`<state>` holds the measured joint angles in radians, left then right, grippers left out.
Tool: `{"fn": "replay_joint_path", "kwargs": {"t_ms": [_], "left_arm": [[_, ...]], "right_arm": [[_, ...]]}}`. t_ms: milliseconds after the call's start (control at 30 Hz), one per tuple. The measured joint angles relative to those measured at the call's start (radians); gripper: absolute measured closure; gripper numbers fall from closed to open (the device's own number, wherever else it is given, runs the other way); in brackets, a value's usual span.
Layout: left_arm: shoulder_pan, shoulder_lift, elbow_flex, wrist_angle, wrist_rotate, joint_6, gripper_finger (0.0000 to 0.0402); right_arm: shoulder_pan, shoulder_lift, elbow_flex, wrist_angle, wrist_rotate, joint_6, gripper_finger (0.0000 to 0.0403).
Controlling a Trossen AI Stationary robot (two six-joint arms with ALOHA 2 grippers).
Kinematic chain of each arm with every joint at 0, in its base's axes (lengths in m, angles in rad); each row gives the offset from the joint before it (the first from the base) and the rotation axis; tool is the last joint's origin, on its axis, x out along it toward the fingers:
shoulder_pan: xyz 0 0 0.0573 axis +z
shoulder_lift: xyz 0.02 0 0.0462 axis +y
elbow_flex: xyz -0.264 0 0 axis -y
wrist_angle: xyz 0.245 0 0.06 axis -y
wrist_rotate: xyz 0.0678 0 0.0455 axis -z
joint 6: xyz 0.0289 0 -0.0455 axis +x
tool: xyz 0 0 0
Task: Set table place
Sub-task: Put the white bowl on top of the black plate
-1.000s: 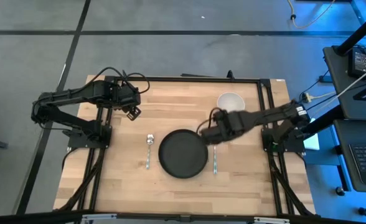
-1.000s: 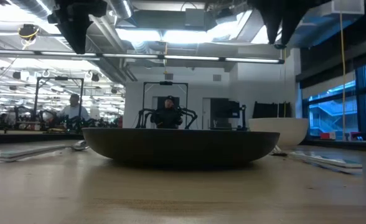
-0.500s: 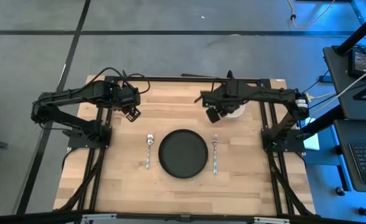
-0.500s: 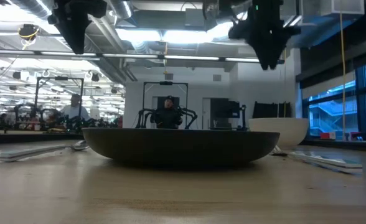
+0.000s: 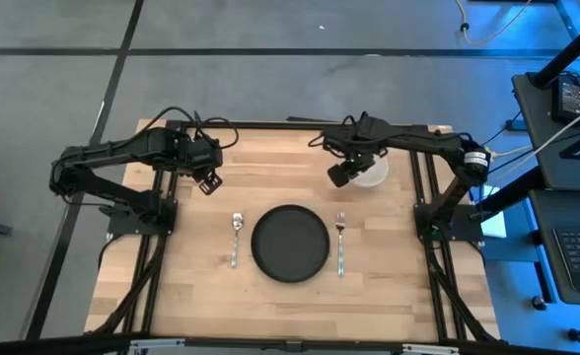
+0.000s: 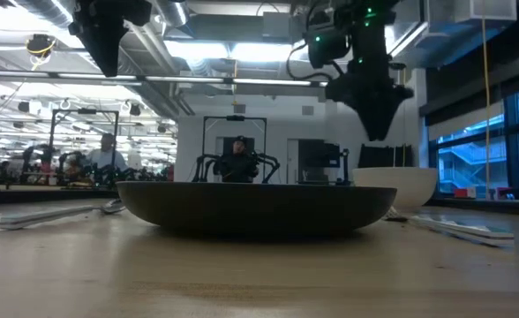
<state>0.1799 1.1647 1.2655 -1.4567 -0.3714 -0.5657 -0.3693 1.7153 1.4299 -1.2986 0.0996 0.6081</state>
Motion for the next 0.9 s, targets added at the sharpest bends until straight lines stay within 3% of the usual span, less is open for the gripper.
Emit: {"fn": "replay_joint_path", "kwargs": {"t_ms": [133,267,567,900], "left_arm": [[0.000,0.000,0.000,0.001,0.000,0.000,0.0319],[0.000,0.000,0.000,0.001,0.003,-0.006,0.0319],[0.000,0.000,0.000,0.004,0.018,-0.008,0.0319],[0.000,0.000,0.000,0.009,0.018,-0.009,0.0319]], "right_arm": [[-0.024,0.000,-0.044,0.107,-0.022,-0.035,0.0285],[-0.065,0.000,-0.107,0.109,-0.034,0.003,0.0285],[-0.088,0.001,-0.234,0.256,-0.178,-0.012,0.0285],[-0.094,0.001,-0.200,0.282,-0.136,-0.041,0.0285]]}}
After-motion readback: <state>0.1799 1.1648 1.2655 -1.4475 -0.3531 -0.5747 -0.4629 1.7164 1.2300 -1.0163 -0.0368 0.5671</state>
